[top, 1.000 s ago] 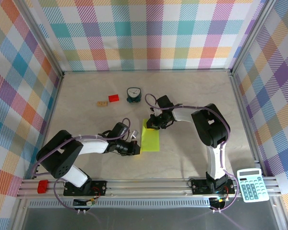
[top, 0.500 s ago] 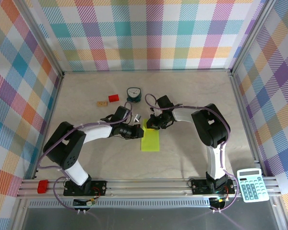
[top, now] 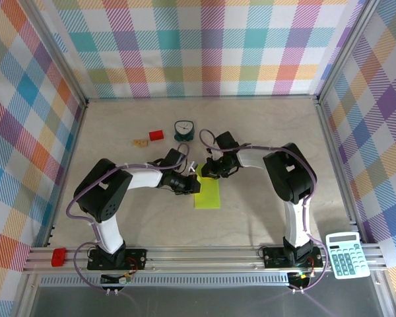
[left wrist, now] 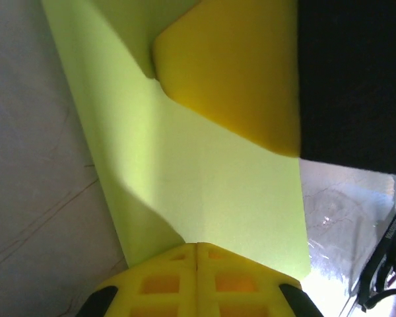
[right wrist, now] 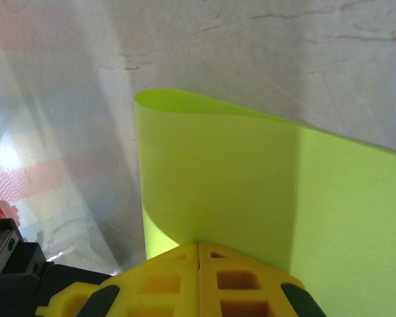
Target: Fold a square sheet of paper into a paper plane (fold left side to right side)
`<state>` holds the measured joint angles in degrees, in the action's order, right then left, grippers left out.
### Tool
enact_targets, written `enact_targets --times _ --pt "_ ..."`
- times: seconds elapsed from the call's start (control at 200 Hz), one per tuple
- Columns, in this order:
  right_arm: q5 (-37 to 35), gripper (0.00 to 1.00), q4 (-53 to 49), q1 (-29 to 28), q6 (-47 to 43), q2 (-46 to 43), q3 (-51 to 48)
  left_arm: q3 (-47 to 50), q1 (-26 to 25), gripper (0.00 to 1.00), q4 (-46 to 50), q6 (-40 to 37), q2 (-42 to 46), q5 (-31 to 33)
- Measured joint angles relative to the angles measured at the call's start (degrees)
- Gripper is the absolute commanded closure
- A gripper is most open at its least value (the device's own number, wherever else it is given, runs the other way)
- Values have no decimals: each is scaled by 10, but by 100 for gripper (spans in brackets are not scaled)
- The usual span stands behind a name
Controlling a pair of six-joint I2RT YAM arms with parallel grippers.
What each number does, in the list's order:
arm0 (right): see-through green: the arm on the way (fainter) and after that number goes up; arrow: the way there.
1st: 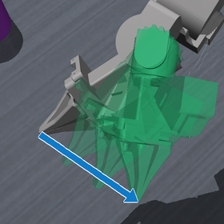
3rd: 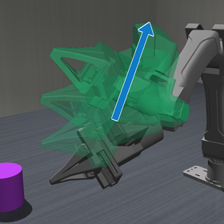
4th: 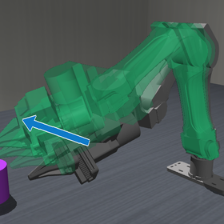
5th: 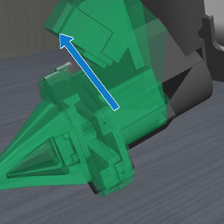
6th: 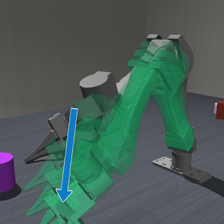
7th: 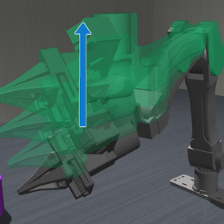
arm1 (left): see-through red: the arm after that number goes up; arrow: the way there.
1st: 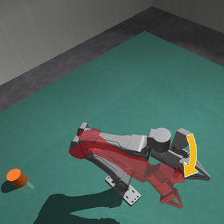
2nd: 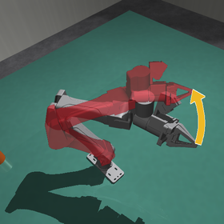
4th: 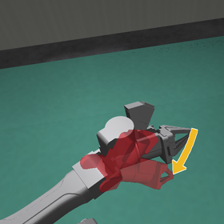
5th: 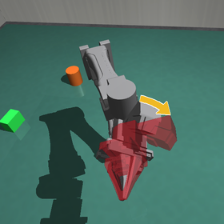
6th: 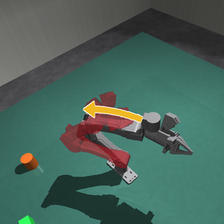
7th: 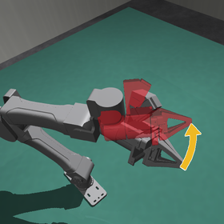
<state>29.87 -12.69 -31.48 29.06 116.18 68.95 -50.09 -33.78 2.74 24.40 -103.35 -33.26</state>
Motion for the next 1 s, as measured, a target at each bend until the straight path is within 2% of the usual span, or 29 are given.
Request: enact_targets --times 0.185,0.325,0.575,0.81,0.995 --pt "-21 100 -26 -1 -3 -15 3 0 -16 100 -11 12 0 14" --pt "-43 100 -43 -1 -8 -71 -12 7 -23 100 -29 30 0 21" --pt "-36 100 -19 -10 13 -200 -139 15 -29 100 -47 52 3 29" --pt "-2 100 30 -46 52 -179 -197 16 -30 100 -48 58 3 29" --pt "-1 100 46 -49 61 -162 -205 19 -30 100 -54 60 5 29"
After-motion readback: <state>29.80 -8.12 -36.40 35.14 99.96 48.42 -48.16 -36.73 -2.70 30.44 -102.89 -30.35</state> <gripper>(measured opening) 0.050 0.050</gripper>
